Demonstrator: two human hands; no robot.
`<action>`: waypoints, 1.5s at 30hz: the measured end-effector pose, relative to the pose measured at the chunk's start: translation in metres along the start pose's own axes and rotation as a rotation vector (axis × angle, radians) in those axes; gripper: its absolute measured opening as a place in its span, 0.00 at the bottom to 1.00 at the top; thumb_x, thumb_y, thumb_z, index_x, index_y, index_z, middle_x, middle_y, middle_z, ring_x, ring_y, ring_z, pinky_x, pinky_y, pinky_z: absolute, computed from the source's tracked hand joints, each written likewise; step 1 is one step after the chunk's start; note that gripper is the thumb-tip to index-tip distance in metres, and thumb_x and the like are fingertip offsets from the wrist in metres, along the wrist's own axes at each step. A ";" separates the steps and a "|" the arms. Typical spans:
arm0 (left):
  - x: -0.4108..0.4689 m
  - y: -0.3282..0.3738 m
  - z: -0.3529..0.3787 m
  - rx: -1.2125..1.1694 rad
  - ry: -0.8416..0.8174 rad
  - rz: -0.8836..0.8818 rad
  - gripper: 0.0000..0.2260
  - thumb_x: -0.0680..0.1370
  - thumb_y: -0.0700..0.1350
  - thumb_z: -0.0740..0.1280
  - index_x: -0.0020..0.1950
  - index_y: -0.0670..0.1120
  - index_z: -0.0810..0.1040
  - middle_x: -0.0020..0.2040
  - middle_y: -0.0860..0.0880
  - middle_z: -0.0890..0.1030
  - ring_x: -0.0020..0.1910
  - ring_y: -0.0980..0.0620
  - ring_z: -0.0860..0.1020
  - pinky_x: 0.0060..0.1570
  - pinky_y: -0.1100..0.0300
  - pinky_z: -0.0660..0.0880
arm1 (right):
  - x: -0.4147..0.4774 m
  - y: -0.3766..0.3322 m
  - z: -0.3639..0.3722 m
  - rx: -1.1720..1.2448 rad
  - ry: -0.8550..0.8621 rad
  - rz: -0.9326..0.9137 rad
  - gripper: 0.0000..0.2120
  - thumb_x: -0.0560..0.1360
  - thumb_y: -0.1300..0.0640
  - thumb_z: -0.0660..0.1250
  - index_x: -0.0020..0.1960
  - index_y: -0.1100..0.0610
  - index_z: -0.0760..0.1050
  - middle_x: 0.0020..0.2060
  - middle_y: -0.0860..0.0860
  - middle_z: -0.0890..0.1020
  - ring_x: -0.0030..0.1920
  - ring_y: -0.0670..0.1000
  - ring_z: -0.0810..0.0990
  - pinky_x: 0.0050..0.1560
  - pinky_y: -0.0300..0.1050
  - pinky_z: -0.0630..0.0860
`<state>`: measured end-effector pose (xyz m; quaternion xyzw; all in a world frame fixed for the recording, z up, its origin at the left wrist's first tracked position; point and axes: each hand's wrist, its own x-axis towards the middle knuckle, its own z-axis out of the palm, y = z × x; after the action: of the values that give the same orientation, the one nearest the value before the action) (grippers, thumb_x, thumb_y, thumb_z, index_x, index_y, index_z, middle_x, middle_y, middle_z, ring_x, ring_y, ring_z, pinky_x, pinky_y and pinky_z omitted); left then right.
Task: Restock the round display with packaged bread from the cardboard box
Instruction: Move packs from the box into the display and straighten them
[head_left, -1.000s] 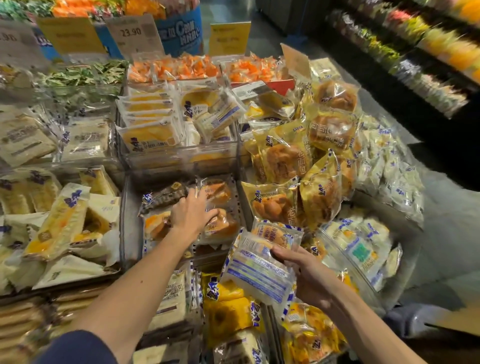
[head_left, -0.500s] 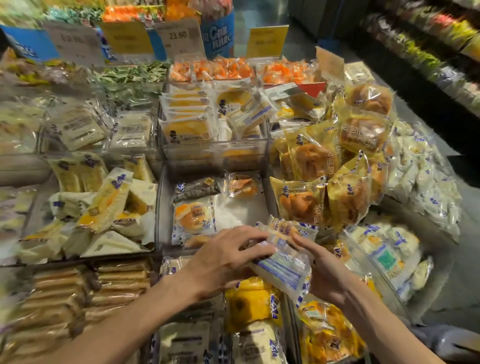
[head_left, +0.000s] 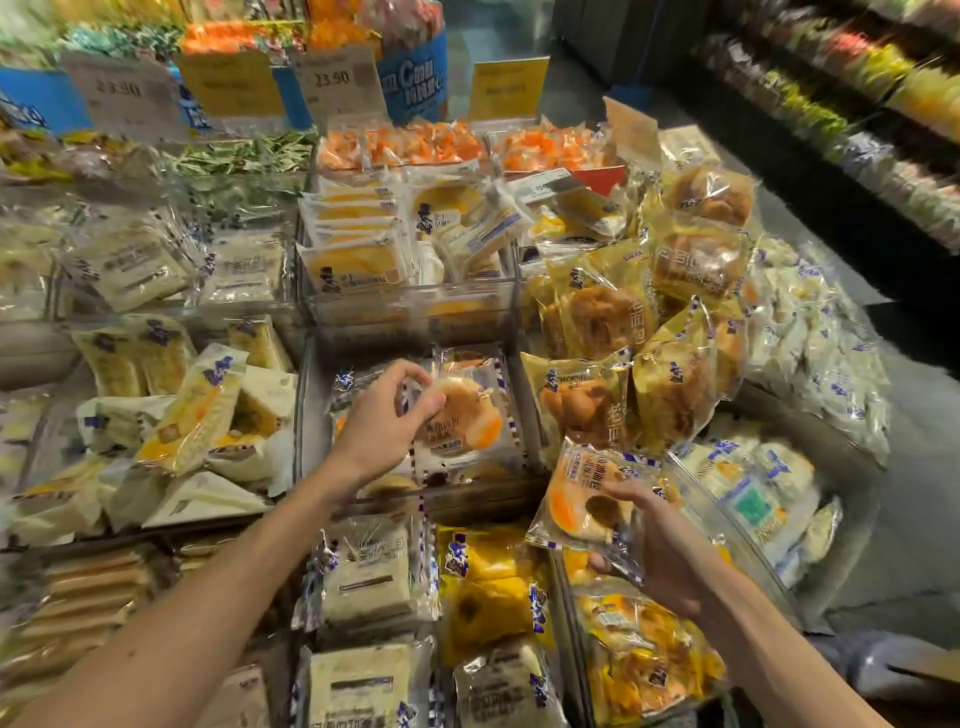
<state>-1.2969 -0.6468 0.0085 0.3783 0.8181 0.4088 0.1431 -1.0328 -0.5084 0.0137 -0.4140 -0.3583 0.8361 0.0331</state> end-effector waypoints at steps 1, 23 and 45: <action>0.013 -0.007 0.006 0.026 -0.046 -0.030 0.06 0.79 0.50 0.68 0.53 0.51 0.76 0.38 0.55 0.74 0.34 0.60 0.70 0.33 0.61 0.67 | 0.000 -0.001 -0.001 0.004 0.002 -0.005 0.15 0.76 0.57 0.65 0.61 0.59 0.75 0.39 0.54 0.83 0.33 0.55 0.81 0.29 0.46 0.80; -0.011 0.009 0.028 -0.240 -0.653 -0.129 0.19 0.78 0.57 0.67 0.67 0.51 0.75 0.62 0.53 0.77 0.51 0.58 0.79 0.44 0.60 0.78 | 0.027 -0.001 0.036 -0.557 -0.234 0.072 0.11 0.77 0.66 0.65 0.58 0.56 0.74 0.41 0.53 0.83 0.38 0.51 0.81 0.33 0.47 0.78; -0.005 -0.076 -0.003 0.731 0.022 -0.319 0.13 0.83 0.47 0.62 0.64 0.42 0.73 0.55 0.42 0.81 0.54 0.43 0.80 0.50 0.52 0.77 | 0.178 0.009 0.160 -1.043 0.029 -0.438 0.16 0.74 0.58 0.75 0.61 0.59 0.80 0.54 0.51 0.84 0.49 0.46 0.82 0.50 0.35 0.79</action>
<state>-1.3335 -0.6811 -0.0485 0.2682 0.9596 0.0672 0.0521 -1.2619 -0.5434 -0.0472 -0.3029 -0.8010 0.5164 0.0015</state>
